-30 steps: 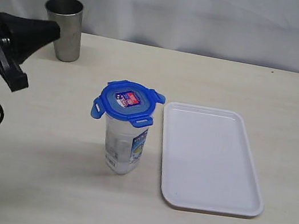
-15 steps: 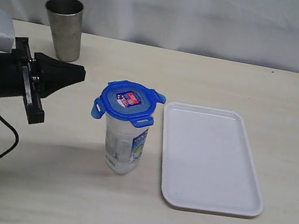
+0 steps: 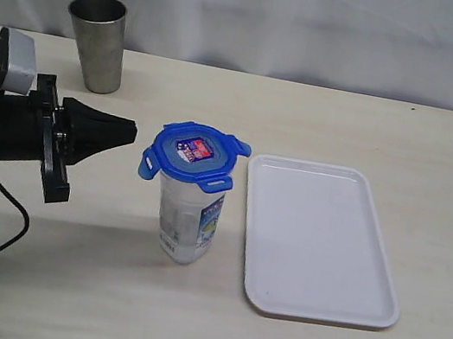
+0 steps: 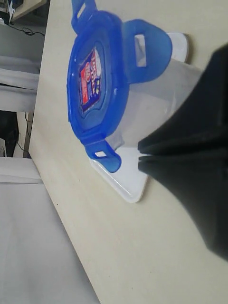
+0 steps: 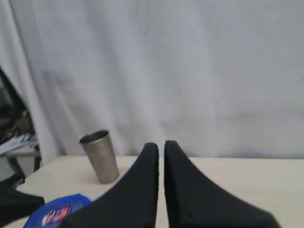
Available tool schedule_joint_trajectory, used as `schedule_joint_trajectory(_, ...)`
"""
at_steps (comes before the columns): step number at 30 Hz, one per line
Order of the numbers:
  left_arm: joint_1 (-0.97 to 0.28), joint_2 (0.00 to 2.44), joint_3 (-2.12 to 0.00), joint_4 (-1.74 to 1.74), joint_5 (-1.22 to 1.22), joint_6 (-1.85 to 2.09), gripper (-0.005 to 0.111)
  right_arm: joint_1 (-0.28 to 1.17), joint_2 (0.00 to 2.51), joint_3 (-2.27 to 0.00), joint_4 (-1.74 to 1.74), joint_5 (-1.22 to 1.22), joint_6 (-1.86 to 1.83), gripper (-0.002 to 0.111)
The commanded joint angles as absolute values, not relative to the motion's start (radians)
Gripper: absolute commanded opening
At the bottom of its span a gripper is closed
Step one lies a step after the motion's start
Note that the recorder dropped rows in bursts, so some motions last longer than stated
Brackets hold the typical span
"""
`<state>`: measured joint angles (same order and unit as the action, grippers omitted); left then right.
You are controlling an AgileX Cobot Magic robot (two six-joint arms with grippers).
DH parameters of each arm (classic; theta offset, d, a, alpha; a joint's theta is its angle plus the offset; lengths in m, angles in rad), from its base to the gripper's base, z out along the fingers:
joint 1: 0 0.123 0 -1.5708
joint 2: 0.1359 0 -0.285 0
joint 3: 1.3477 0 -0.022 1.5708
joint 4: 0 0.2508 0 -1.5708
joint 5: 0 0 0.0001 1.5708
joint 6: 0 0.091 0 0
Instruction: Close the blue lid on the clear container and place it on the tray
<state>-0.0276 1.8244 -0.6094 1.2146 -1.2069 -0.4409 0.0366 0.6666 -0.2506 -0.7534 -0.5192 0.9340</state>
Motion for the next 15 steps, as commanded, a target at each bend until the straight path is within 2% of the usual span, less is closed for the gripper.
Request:
schedule_joint_trajectory(1,-0.036,1.827,-0.613,1.218,-1.205,-0.453,0.0,0.037,0.99,-0.407,-1.022,-0.588,1.079,0.005)
schedule_joint_trajectory(3,-0.036,1.827,-0.613,1.218,-1.207,-0.453,0.0,0.037,1.194,-0.499,-1.077,-0.643,1.085,0.005)
schedule_joint_trajectory(8,-0.036,1.827,-0.613,1.242,-1.205,-0.469,0.0,0.03,1.468,-0.694,-1.334,-0.758,1.154,0.005)
schedule_joint_trajectory(13,-0.036,1.827,-0.613,1.242,-1.205,-0.469,0.0,-0.068,1.586,-0.865,-1.52,-0.83,1.335,0.005)
schedule_joint_trajectory(15,-0.036,1.827,-0.613,1.236,-1.205,-0.461,0.0,-0.134,1.637,-0.938,-1.667,-1.019,1.397,0.005)
